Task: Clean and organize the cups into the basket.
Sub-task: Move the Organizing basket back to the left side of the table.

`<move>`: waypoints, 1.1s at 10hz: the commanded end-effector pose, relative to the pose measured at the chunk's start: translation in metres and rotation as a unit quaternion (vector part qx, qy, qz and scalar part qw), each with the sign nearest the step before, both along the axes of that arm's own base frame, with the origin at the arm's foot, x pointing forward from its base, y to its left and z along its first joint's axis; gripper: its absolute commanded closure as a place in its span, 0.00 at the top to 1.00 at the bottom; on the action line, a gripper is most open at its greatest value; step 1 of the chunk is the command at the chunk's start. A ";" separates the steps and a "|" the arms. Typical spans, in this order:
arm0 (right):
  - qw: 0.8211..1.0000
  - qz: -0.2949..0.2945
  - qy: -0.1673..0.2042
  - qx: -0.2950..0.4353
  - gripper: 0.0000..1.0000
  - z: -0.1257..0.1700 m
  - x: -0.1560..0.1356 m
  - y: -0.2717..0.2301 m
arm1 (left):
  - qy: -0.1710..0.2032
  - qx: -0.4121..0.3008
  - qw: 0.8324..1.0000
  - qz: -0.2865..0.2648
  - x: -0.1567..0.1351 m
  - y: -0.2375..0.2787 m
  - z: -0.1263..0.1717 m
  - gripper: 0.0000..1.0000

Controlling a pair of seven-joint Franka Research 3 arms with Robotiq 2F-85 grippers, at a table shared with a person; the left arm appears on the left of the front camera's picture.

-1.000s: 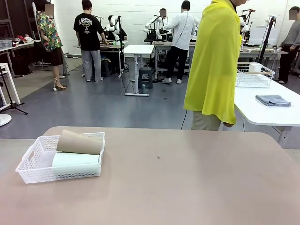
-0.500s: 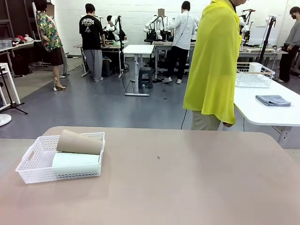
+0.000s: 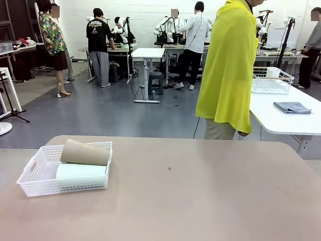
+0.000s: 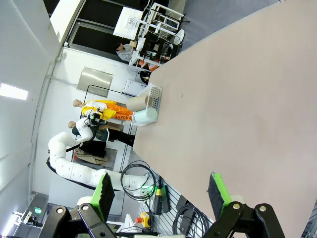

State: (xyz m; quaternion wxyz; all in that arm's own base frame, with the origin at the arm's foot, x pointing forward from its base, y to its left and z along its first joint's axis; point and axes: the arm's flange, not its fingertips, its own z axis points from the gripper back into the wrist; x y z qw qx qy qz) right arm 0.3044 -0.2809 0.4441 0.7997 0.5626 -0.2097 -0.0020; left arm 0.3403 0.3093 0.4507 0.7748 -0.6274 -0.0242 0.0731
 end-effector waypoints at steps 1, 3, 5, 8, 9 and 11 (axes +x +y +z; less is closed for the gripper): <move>1.000 -0.005 -0.003 -0.005 1.00 0.001 0.000 0.001 | 0.001 -0.001 1.000 0.004 -0.003 0.001 -0.001 1.00; 1.000 -0.005 -0.003 -0.005 1.00 0.001 0.000 0.001 | 0.001 -0.001 1.000 0.004 -0.003 0.001 -0.001 1.00; 1.000 -0.005 -0.003 -0.005 1.00 0.001 0.000 0.001 | 0.001 -0.001 1.000 0.004 -0.003 0.001 -0.001 1.00; 1.000 -0.005 -0.003 -0.005 1.00 0.001 0.000 0.001 | 0.001 -0.001 1.000 0.004 -0.003 0.001 -0.001 1.00; 1.000 -0.005 -0.003 -0.005 1.00 0.001 0.000 0.001 | 0.001 -0.001 1.000 0.004 -0.003 0.001 -0.001 1.00; 1.000 -0.005 -0.003 -0.005 1.00 0.001 0.000 0.001 | 0.001 -0.001 1.000 0.004 -0.003 0.001 -0.001 1.00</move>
